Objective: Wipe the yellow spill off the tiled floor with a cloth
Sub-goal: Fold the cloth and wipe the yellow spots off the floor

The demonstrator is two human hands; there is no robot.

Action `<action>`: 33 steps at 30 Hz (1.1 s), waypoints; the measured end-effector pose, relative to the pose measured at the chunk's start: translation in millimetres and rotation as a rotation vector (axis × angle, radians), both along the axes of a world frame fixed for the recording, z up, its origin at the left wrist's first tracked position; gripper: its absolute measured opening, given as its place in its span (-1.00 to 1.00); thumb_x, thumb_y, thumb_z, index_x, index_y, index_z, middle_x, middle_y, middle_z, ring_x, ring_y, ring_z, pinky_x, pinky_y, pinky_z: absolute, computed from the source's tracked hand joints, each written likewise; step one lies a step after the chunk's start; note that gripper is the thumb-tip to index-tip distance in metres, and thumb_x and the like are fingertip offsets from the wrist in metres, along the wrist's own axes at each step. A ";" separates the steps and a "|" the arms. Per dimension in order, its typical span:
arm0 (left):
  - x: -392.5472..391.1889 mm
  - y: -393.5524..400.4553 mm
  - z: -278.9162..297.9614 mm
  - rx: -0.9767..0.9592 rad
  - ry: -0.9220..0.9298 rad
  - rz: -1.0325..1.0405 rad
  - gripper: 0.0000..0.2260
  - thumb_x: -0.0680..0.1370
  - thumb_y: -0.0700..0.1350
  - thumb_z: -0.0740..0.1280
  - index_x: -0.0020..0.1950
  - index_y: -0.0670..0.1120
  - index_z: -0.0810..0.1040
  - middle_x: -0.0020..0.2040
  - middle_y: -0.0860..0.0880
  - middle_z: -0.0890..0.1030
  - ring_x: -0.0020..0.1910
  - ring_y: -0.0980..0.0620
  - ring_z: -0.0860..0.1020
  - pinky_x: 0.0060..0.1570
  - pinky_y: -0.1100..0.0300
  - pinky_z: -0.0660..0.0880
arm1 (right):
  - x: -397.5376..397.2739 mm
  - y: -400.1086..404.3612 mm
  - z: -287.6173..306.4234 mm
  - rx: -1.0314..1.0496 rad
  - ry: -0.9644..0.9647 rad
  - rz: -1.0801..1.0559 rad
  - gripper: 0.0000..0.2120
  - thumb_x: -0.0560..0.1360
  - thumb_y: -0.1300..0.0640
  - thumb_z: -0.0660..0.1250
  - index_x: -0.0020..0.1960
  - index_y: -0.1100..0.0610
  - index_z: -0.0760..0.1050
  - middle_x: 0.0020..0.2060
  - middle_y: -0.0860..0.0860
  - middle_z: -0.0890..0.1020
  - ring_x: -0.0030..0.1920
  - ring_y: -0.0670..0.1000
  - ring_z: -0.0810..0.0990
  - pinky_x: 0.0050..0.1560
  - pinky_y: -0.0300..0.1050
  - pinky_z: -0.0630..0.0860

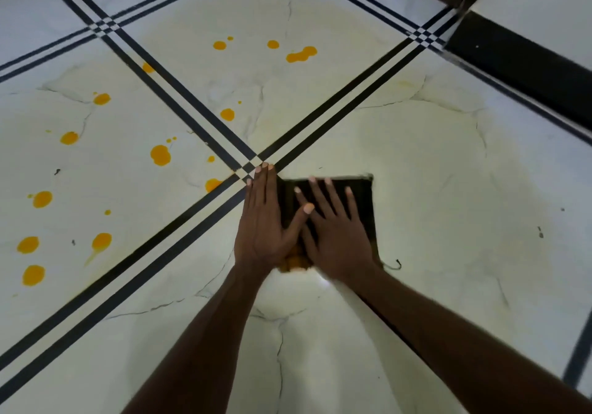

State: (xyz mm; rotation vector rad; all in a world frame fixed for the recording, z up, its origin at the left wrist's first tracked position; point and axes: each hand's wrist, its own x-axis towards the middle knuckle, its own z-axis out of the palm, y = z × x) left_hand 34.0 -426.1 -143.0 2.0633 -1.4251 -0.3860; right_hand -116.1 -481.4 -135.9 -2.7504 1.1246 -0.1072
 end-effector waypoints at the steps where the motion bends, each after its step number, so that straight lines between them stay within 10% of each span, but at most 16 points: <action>1: 0.5 0.8 -0.6 -0.016 0.024 0.008 -0.09 0.56 0.50 -0.04 0.69 -0.12 0.01 0.71 -0.08 0.05 0.68 0.06 -0.07 0.63 0.17 -0.11 | 9.0 -28.5 -0.5 0.003 -0.006 0.088 -0.42 0.72 -0.19 -0.06 0.70 -0.07 0.00 0.70 0.02 0.04 0.70 0.13 -0.06 0.64 0.32 -0.03; 9: 0.7 1.2 -0.1 -0.018 0.061 -0.001 -0.06 0.55 0.52 -0.06 0.70 -0.13 0.00 0.71 -0.06 0.04 0.69 0.05 -0.05 0.67 0.04 -0.01 | -84.4 -76.0 -5.2 -0.053 -0.015 -0.473 -0.37 0.71 -0.24 -0.17 0.70 0.00 0.03 0.69 0.11 0.12 0.68 0.21 0.05 0.62 0.37 0.00; 16: -1.3 3.0 2.7 0.001 0.017 -0.008 -0.12 0.58 0.48 -0.07 0.70 -0.10 0.00 0.71 -0.06 0.04 0.67 0.10 -0.09 0.66 0.08 -0.06 | -21.6 -31.5 -2.0 0.039 0.012 0.151 -0.40 0.71 -0.25 -0.07 0.70 -0.09 0.00 0.70 -0.01 0.03 0.70 0.10 -0.05 0.66 0.26 -0.12; 24: -1.9 7.7 -2.7 0.042 -0.117 -0.045 -0.22 0.64 0.39 -0.04 0.68 -0.14 0.10 0.69 -0.11 0.11 0.69 0.00 -0.02 0.66 -0.01 -0.01 | -101.6 -90.4 -13.1 0.042 -0.013 -0.453 -0.36 0.69 -0.27 -0.15 0.70 -0.04 -0.02 0.70 0.04 0.03 0.70 0.17 -0.05 0.64 0.35 -0.16; 33: -76.3 -32.2 22.3 0.069 -0.045 -0.260 -0.55 0.72 0.10 0.12 0.35 -0.22 0.56 0.59 -0.20 0.35 0.69 -0.11 0.00 0.63 0.02 -0.11 | -100.0 -29.1 7.8 0.430 -0.274 -0.323 -0.48 0.74 -0.01 -0.05 0.69 0.05 0.09 0.70 -0.01 0.04 0.70 0.05 -0.11 0.64 0.12 -0.27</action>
